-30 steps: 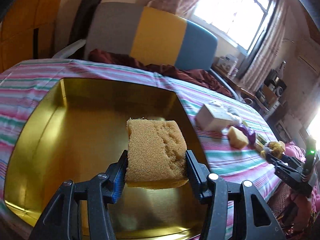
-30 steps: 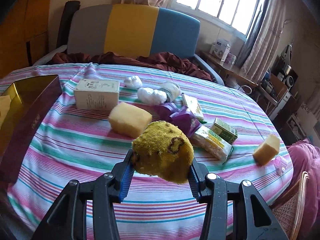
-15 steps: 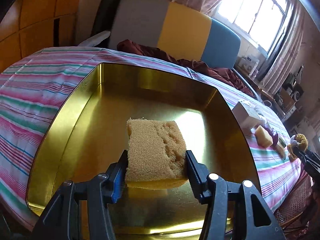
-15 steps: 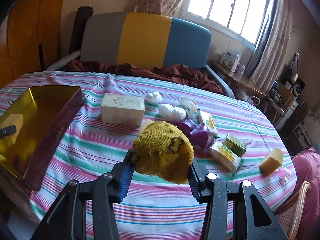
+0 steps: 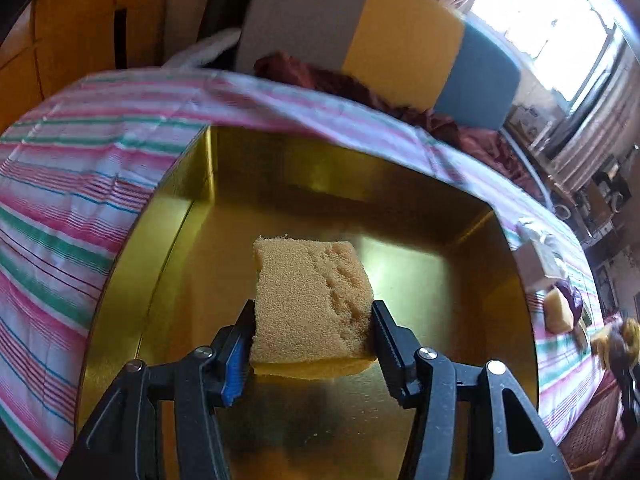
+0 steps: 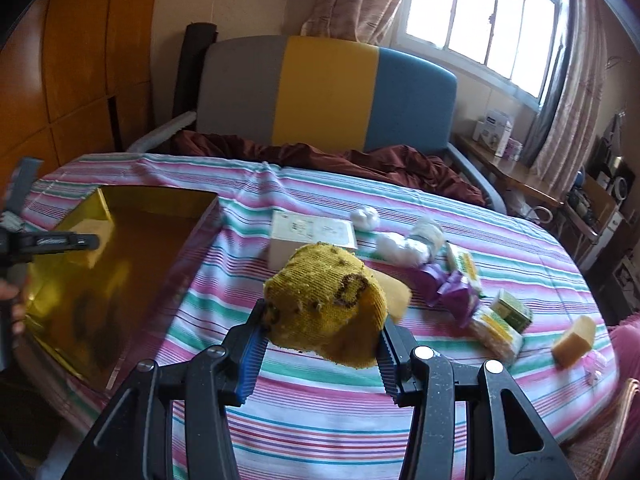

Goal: Organize objects
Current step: 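Carry the sponge into the gold tray and open the left gripper while the right gripper carries the knitted ball, then lower the knitted ball into the gold tray and open the right gripper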

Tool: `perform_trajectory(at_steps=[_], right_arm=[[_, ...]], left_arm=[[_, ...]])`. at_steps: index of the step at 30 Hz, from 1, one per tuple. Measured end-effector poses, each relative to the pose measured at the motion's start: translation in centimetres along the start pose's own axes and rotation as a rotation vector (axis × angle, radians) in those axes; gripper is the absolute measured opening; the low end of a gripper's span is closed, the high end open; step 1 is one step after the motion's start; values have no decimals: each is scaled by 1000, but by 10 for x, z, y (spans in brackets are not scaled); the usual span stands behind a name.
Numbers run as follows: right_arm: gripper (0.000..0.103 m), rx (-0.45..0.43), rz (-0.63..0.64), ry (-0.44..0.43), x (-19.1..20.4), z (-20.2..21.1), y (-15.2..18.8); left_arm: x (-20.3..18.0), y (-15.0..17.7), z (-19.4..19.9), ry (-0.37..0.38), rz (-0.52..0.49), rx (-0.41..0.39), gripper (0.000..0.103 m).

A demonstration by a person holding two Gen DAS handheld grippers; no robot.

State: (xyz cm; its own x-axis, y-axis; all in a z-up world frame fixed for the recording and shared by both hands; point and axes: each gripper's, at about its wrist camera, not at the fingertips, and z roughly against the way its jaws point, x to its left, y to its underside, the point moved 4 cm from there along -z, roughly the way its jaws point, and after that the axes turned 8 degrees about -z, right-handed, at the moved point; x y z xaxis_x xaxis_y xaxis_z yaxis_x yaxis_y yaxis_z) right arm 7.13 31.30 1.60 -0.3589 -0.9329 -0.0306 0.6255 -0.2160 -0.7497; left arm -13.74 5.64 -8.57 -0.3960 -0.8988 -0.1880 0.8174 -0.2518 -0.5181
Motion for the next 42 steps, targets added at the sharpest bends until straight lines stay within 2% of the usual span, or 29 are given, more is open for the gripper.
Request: perform_trajectory(at_steps=[3, 7, 10, 12, 15, 19, 26, 30, 34, 36, 42], right_arm=[[50, 1, 9, -28, 12, -1, -4], [50, 9, -6, -93, 28, -3, -13], [50, 10, 3, -140, 47, -6, -21], [50, 16, 6, -183, 63, -9, -26], [50, 27, 27, -219, 83, -14, -28], [50, 53, 49, -263, 105, -23, -28], [50, 95, 105, -305, 144, -46, -35], [50, 119, 147, -300, 168, -61, -41], [50, 122, 212, -280, 194, -72, -45], [50, 113, 268, -250, 209, -78, -47], [51, 93, 443, -143, 245, -101, -46]], left_arm=[[3, -8, -9, -15, 30, 31, 56], [8, -26, -13, -39, 61, -4, 59], [12, -41, -18, -82, 52, -18, 66], [17, -48, -18, -132, 54, -30, 77], [26, -54, -10, -130, 55, -69, 80], [35, -43, 11, -123, 117, -116, 80], [28, 6, 46, -142, 116, -177, 80], [30, 34, 66, -149, 149, -229, 80], [32, 40, 78, -140, 154, -255, 80], [33, 41, 84, -152, 152, -271, 80], [40, 54, 89, -120, 200, -263, 80]])
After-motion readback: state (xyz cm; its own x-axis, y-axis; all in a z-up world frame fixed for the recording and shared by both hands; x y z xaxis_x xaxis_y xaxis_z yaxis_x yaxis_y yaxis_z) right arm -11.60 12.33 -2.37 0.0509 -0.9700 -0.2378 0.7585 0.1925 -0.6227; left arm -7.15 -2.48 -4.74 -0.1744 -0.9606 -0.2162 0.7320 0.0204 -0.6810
